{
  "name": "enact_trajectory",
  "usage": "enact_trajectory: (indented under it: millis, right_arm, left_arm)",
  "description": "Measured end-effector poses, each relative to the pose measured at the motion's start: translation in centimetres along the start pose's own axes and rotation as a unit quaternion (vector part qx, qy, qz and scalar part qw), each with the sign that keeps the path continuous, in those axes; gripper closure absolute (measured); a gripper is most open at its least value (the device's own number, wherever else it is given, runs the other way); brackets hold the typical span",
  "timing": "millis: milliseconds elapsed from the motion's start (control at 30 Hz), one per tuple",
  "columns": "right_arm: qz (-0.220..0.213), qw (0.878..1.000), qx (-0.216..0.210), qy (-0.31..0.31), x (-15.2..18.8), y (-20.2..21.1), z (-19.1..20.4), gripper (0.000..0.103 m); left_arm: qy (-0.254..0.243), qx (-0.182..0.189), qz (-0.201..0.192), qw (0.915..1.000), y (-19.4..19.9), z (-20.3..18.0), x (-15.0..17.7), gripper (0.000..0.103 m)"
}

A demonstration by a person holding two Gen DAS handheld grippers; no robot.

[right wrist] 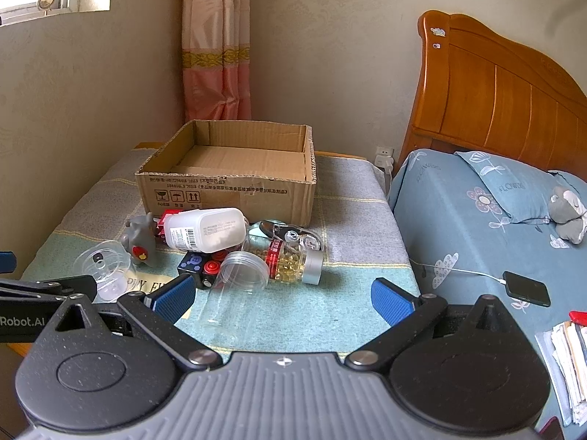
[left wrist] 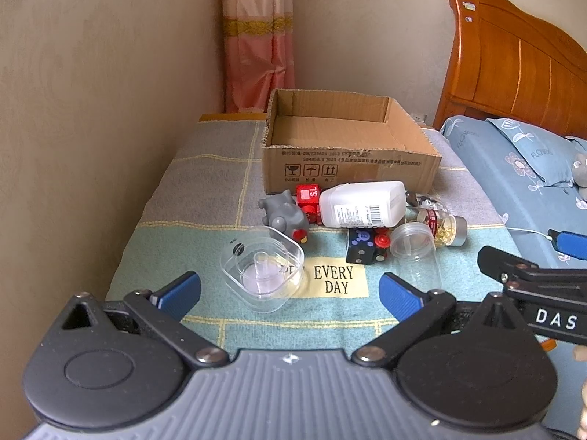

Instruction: Organize rigid objects

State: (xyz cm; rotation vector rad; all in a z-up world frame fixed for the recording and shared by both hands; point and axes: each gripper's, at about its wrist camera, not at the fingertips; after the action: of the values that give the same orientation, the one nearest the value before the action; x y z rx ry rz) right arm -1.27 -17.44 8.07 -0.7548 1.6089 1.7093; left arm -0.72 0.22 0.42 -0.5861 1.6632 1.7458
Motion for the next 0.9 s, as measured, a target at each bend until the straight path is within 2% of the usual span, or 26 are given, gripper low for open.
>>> enact_trajectory:
  millis: [300, 533, 900]
  right_arm:
    - [-0.009, 0.999, -0.023, 0.022, 0.1, -0.7, 0.2, 0.000]
    - [-0.016, 0.997, -0.055, 0.046, 0.6, -1.6, 0.0, 0.000]
    - [0.021, 0.991, -0.113, 0.063, 1.5, -4.9, -0.6, 0.000]
  left_arm:
    - [-0.018, 0.010, -0.011, 0.9997, -1.0, 0.3, 0.1, 0.001]
    - [-0.029, 0.016, -0.002, 0.9995, -2.8, 0.5, 0.4, 0.001]
    - [-0.038, 0.020, 0.026, 0.9987, -6.5, 2.0, 1.3, 0.001]
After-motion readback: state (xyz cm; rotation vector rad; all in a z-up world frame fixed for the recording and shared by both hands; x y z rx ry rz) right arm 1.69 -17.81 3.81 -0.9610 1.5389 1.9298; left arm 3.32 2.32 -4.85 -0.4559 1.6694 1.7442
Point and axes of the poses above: each gripper's, at about its wrist camera, not at the fingertips, and y roughly against the way its jaws point, z to its left, x to its underside, and after that the axes turned 10 degrees about -y, right-handed
